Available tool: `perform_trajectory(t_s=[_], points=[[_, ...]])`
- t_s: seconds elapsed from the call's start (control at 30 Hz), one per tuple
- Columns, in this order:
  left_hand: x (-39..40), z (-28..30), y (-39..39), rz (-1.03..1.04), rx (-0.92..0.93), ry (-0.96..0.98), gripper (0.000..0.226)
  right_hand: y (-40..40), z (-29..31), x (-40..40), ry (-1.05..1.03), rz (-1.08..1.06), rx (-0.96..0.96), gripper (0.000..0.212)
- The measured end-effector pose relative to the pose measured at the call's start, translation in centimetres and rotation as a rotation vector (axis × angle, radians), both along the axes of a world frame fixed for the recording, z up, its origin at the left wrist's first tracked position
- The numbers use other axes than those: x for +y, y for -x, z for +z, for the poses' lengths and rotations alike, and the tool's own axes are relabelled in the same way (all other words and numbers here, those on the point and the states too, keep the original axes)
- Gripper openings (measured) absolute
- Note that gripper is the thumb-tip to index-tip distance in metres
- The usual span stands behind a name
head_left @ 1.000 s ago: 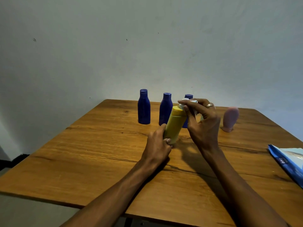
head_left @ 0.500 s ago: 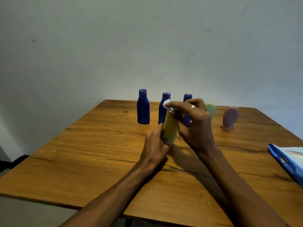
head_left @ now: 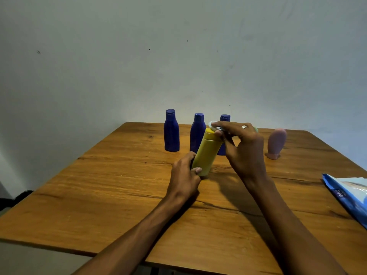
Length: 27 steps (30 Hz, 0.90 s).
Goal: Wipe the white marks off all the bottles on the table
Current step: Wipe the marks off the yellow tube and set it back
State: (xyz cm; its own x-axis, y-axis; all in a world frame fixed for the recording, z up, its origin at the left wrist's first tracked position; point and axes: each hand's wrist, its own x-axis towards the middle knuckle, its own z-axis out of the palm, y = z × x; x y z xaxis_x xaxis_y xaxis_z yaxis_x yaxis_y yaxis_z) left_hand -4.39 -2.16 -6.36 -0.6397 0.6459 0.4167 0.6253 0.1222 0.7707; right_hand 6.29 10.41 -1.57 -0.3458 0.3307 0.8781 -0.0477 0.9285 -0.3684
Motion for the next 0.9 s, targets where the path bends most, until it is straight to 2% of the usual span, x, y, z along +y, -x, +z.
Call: perform_trajectory(t_s=[0.17,0.47,0.63,0.9], points=[[0.0,0.1,0.1,0.001,-0.017,0.0,0.028,0.1,0.3,0.2,0.183,0.081,0.082,0.028],[-0.1,0.1,0.1,-0.069,-0.107,-0.065,0.034,0.8,-0.3,-0.7,0.542,0.192,0.145,0.04],[0.0,0.1,0.4,-0.096,-0.258,-0.127,0.042,1.3,-1.5,-0.8,0.559,0.219,-0.089,0.033],[0.2,-0.2,0.9,-0.074,-0.35,-0.201,0.044,1.4,-2.4,-0.2,0.476,0.039,-0.433,0.036]])
